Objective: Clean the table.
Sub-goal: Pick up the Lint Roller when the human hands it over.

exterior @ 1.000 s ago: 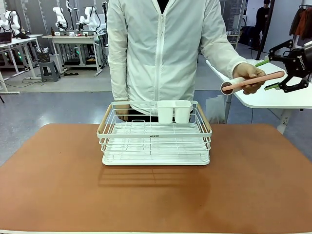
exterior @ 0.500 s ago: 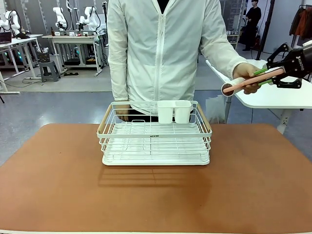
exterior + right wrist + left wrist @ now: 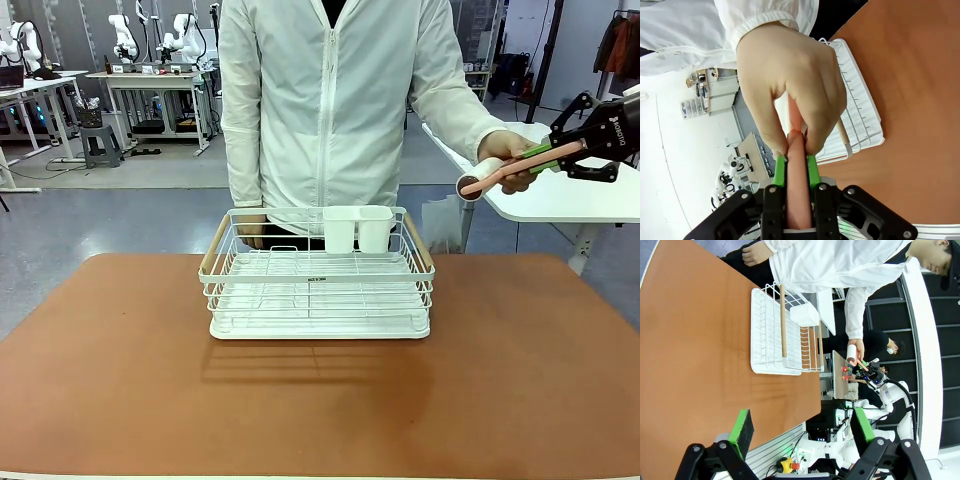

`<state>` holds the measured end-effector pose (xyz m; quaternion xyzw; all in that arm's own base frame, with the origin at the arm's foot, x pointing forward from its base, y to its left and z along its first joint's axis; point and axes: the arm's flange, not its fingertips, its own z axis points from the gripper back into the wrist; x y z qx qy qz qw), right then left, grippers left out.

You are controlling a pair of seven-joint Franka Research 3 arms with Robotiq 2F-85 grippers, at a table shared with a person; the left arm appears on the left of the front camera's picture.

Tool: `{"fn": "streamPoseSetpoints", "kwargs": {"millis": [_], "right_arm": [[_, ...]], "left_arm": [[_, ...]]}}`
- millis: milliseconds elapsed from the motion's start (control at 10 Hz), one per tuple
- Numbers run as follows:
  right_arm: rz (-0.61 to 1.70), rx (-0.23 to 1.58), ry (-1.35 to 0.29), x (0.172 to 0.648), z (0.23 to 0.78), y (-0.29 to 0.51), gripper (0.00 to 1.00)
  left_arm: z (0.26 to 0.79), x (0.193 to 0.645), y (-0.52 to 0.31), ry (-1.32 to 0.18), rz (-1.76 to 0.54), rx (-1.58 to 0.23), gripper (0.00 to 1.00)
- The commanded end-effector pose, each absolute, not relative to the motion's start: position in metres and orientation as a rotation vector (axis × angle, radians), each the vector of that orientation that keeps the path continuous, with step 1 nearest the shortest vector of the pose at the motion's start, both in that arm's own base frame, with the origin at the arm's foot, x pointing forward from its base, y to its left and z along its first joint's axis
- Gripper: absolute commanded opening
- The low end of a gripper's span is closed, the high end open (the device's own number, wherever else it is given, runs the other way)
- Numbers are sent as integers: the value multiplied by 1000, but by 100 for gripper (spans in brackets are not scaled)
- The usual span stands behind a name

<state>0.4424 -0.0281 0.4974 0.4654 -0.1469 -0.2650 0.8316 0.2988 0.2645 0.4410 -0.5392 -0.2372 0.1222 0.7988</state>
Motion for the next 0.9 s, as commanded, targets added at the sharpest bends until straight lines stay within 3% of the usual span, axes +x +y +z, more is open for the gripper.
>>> {"fn": "streamPoseSetpoints", "kwargs": {"millis": [0, 800], "right_arm": [[-552, 1016, -343, 442, 492, -26, 1], [-563, 987, -311, 443, 497, -28, 0]], "left_arm": [[443, 297, 266, -520, 261, -1163, 100], [443, 297, 266, -520, 261, -1163, 100]]}}
